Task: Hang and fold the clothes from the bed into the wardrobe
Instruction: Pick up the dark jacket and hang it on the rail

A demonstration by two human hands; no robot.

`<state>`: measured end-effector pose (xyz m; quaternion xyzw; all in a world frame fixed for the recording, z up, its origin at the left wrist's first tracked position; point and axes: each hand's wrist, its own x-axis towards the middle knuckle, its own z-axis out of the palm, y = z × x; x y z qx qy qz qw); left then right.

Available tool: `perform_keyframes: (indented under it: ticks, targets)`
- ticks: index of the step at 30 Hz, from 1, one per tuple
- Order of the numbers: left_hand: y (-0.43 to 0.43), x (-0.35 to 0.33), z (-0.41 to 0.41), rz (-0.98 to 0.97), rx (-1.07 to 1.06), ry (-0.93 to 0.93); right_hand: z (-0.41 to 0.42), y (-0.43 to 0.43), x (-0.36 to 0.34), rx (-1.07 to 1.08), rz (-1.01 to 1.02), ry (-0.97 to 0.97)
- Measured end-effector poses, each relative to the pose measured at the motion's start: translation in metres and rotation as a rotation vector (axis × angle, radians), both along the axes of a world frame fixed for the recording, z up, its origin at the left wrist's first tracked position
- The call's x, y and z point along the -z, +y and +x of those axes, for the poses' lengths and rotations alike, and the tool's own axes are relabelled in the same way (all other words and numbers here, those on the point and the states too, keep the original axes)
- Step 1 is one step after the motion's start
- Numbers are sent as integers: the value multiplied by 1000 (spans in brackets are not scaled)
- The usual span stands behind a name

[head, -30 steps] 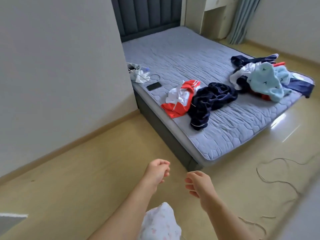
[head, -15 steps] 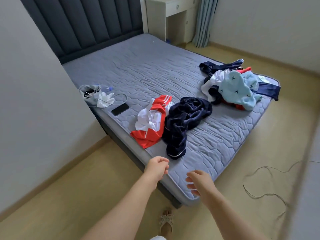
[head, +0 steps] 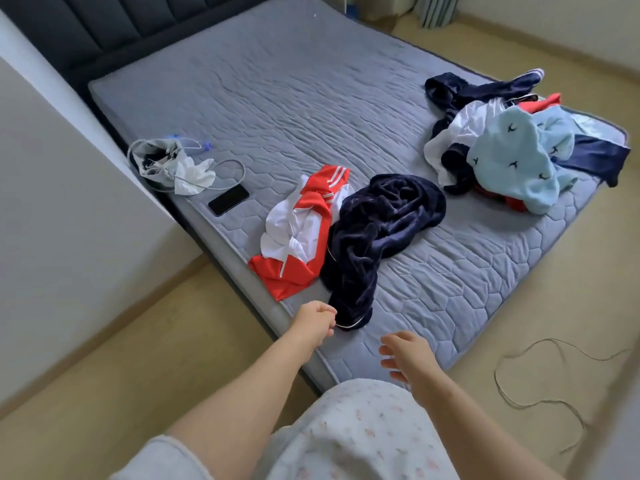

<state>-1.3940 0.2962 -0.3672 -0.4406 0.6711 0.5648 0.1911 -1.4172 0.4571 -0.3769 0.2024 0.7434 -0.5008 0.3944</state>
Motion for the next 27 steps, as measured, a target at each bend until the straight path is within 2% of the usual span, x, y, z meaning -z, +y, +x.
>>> perform_keyframes:
  ticks: [4,7,14,18,20,23,27]
  targets:
    - [5,30,-29,-11,-175,-71,-53,10,25,-134,77,-46]
    - [20,52,-47,53,-370,-164,-93,17,45,-229,125,-77]
    - [46,125,-78,141,-669,-325,-157,27,109,-355,140,-173]
    - [49,182,-91,19,-769,-400,-170,35,155,-361,148,-232]
    - [50,208,-91,-19,-891,-454,-170,39,177,-342,160,-274]
    - [58,240,-89,119,-1073,-417,-167,45,205,-307,179,-345]
    - [60,268,-101,342,-1182,-297,-168,55,230,-292,199,-371]
